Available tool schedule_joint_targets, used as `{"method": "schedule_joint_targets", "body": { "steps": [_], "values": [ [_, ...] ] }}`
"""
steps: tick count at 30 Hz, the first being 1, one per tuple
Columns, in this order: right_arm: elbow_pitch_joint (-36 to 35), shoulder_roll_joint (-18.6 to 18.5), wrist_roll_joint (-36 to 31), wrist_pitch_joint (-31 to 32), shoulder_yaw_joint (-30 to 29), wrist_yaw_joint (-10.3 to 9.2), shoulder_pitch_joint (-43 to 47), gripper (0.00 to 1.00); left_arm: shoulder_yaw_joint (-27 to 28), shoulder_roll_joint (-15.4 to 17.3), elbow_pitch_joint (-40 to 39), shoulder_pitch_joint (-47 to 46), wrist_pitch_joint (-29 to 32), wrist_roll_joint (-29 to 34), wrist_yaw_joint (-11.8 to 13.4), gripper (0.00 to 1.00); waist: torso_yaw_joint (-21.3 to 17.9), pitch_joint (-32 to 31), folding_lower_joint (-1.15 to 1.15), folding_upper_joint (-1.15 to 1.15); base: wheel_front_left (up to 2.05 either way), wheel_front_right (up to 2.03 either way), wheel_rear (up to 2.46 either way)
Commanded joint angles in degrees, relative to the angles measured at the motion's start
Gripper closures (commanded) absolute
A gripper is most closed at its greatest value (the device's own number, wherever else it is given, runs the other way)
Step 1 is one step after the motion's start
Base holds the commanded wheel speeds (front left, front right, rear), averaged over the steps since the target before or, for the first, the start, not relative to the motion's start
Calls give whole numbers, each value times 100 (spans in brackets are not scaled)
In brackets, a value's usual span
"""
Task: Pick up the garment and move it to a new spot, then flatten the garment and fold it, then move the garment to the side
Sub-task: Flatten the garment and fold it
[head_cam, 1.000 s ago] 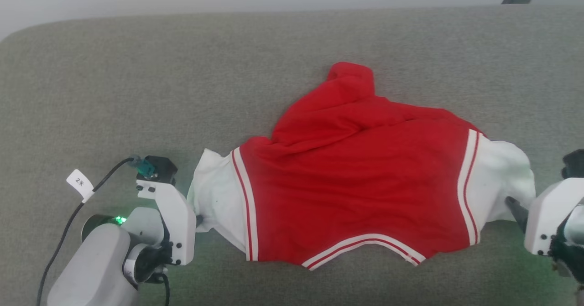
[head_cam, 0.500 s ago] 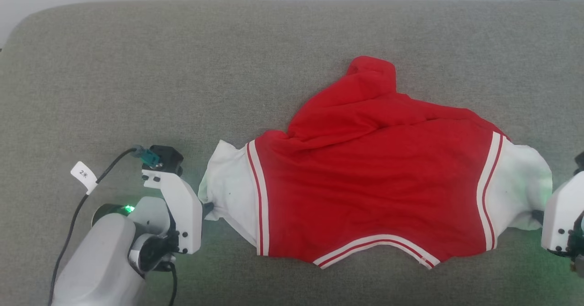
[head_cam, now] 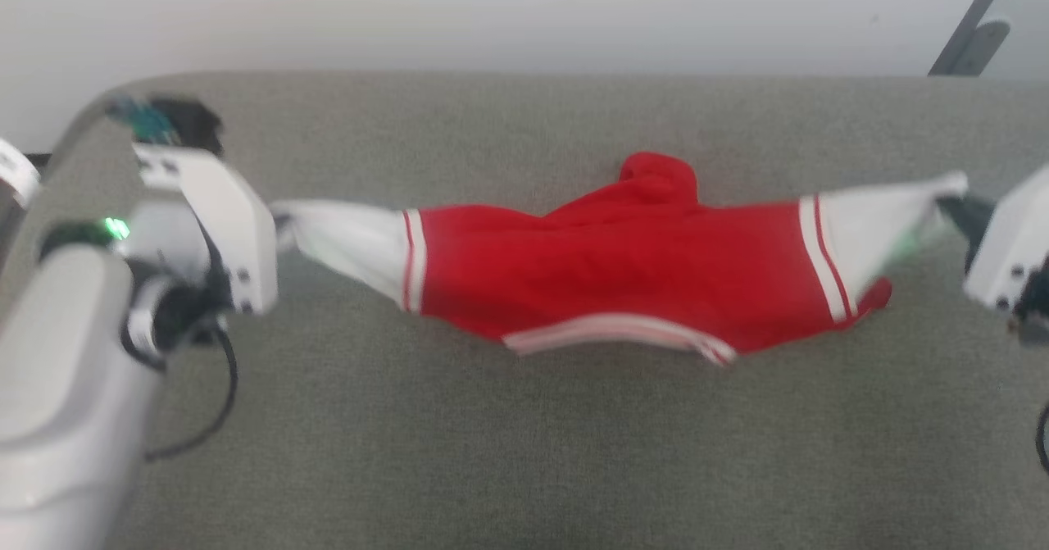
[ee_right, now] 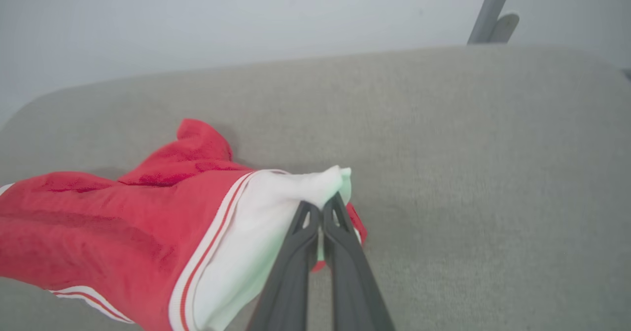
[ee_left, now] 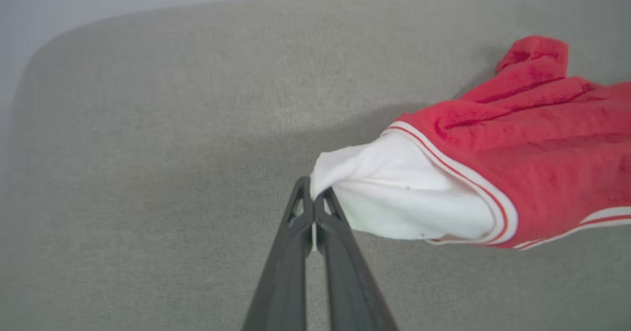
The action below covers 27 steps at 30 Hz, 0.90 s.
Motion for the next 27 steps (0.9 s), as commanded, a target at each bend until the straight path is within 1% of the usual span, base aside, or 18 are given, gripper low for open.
{"method": "schedule_joint_targets", "body": {
  "steps": [1, 6, 9, 14, 18, 22, 27],
  "values": [
    [-41, 30, -39, -93, 22, 3, -103, 100, 35, 16, -55, -148, 21, 8, 17, 100, 3, -130, 0, 0, 0, 0, 0],
    [54, 141, -89, -561, 198, 3, -964, 100, 139, 135, -123, -1024, 134, 73, -9, 100, -22, -407, 0, 0, 0, 0, 0],
    [255, 194, -151, -882, 295, 3, -1476, 100, 162, 94, -33, -1601, 102, 102, -43, 100, -43, -508, 0, 0, 0, 0, 0],
    [739, 288, -216, -1425, 406, 2, -2304, 100, 145, 74, 283, -2500, -44, 249, -136, 100, -76, -575, 0, 0, 0, 0, 0],
    [1239, 333, -218, -1802, 584, 3, -2847, 100, 173, 1, 683, -3071, -216, 270, -149, 100, -98, -614, 0, 0, 0, 0, 0],
    [1727, 366, -177, -2058, 759, 3, -3302, 100, 175, -62, 1075, -3493, -393, 304, -214, 100, -109, -575, 0, 0, 0, 0, 0],
    [2237, 259, -278, -2534, 1055, 3, -3858, 100, 140, -115, 1488, -3910, -783, 422, -299, 100, -116, -254, 0, 0, 0, 0, 0]
  ]
}}
